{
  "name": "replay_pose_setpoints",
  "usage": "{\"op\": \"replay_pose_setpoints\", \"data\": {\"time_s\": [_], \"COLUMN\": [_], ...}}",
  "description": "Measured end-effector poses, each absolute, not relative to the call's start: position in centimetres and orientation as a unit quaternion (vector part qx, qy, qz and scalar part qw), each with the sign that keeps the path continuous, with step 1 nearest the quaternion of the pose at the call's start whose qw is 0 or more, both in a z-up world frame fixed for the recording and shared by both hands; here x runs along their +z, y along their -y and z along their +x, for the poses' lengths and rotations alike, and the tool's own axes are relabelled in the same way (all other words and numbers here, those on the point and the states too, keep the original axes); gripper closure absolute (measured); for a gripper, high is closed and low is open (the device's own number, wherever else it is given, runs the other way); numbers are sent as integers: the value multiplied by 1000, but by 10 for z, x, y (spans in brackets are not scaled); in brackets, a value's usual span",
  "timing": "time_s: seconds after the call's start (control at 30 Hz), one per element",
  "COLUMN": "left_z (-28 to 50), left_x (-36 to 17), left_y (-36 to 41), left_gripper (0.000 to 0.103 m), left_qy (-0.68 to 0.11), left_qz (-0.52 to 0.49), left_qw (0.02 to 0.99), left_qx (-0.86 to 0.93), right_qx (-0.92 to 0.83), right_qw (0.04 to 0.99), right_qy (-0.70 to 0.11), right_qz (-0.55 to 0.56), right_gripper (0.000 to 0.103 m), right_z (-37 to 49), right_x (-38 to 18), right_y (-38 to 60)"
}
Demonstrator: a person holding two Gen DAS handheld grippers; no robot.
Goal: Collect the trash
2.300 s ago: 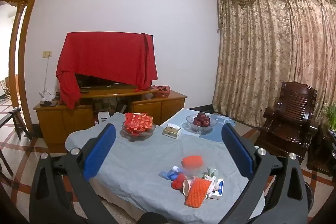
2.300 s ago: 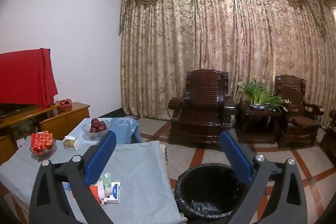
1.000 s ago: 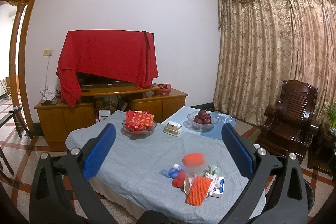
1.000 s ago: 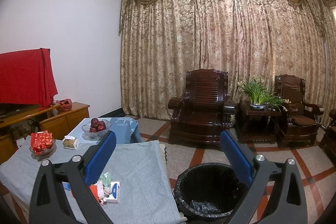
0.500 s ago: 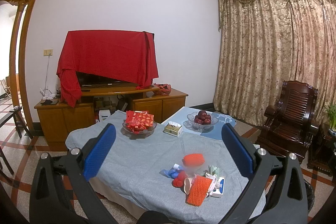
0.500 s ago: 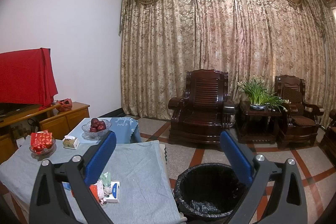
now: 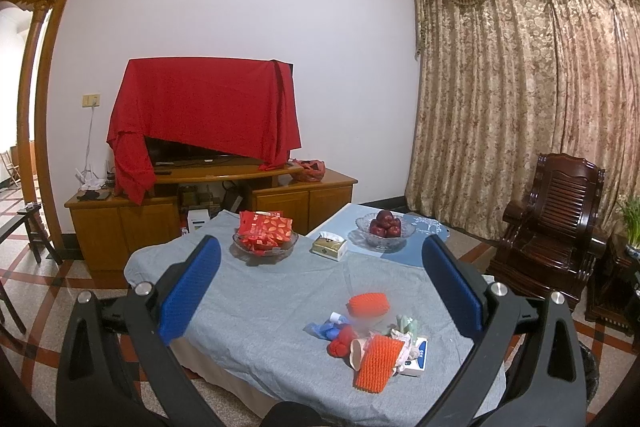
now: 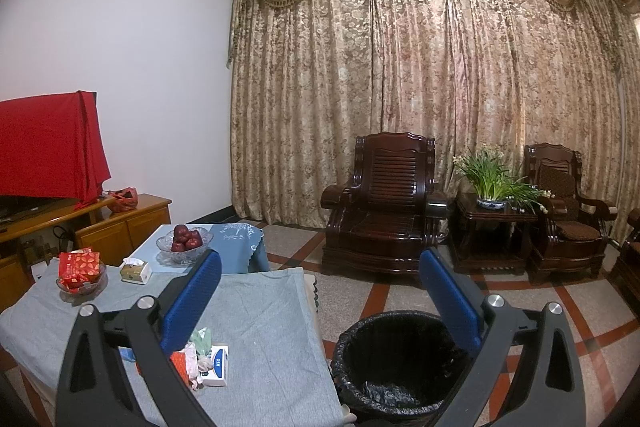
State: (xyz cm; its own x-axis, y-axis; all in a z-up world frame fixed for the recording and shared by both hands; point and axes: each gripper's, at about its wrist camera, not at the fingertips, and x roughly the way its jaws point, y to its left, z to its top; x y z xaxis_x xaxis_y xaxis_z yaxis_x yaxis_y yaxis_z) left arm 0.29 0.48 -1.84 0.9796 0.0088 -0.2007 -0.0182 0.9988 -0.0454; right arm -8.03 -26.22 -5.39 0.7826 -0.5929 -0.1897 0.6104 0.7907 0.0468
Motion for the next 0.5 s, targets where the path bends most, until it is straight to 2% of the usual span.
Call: {"op": "replay_pose_setpoints", "data": {"time_s": [0.5], "left_z": [3], "left_x": [-18], "left_y": [-5], "left_gripper": [5], "left_qy": [-101], "left_qz": [-24], "left_qw": [995], "left_qx": [6], "right_qx": [-320], "right_qw": [942], "right_qy": [-82], "right_qz": [52], "right_gripper": [6], "right_z": [-80], "right_x": [-54], "right_y": [261]}}
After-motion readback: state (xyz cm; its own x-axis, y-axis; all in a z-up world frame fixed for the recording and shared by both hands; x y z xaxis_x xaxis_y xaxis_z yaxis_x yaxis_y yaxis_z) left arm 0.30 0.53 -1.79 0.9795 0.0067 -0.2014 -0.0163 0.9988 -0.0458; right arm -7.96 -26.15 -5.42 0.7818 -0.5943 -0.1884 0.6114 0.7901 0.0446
